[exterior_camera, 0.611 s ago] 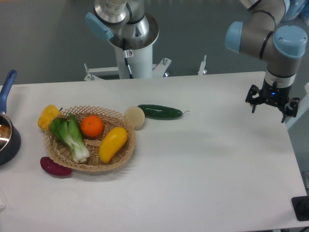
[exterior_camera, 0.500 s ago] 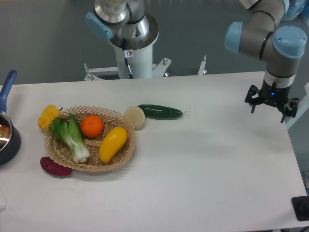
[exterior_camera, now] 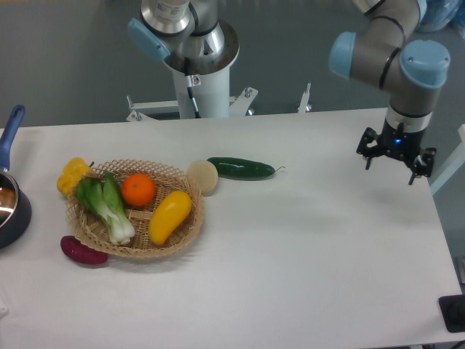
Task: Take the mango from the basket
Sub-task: 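Move the open gripper over the wicker basket toward the yellow mango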
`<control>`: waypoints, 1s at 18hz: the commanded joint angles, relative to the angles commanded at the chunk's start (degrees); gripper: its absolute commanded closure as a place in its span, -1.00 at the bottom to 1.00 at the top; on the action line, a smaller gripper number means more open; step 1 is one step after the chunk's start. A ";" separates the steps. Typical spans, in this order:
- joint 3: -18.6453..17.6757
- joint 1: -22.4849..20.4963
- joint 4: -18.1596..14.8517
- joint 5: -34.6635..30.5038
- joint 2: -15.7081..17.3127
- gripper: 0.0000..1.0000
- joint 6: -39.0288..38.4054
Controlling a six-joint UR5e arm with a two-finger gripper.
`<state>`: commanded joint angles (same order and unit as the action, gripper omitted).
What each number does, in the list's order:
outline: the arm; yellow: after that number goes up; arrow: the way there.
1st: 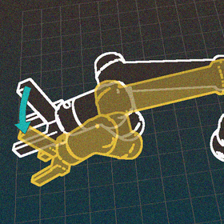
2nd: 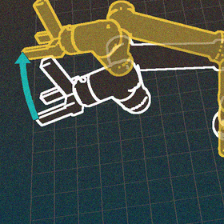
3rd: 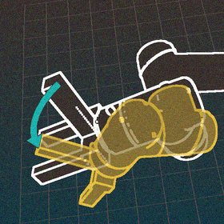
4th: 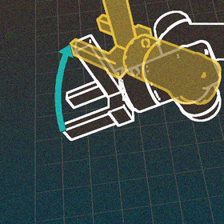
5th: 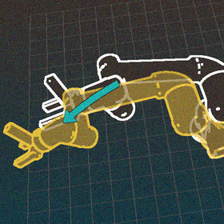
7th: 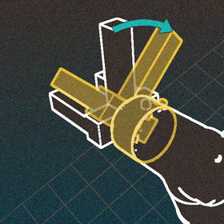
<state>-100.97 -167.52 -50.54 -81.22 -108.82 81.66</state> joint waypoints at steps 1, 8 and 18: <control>-0.89 0.61 -0.09 0.09 1.49 -1.00 -0.80; -5.73 9.74 -0.26 0.27 6.16 -1.00 -9.06; -10.20 24.52 -0.70 0.18 10.47 -1.00 -22.07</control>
<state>-111.17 -143.01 -51.24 -81.04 -98.36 59.59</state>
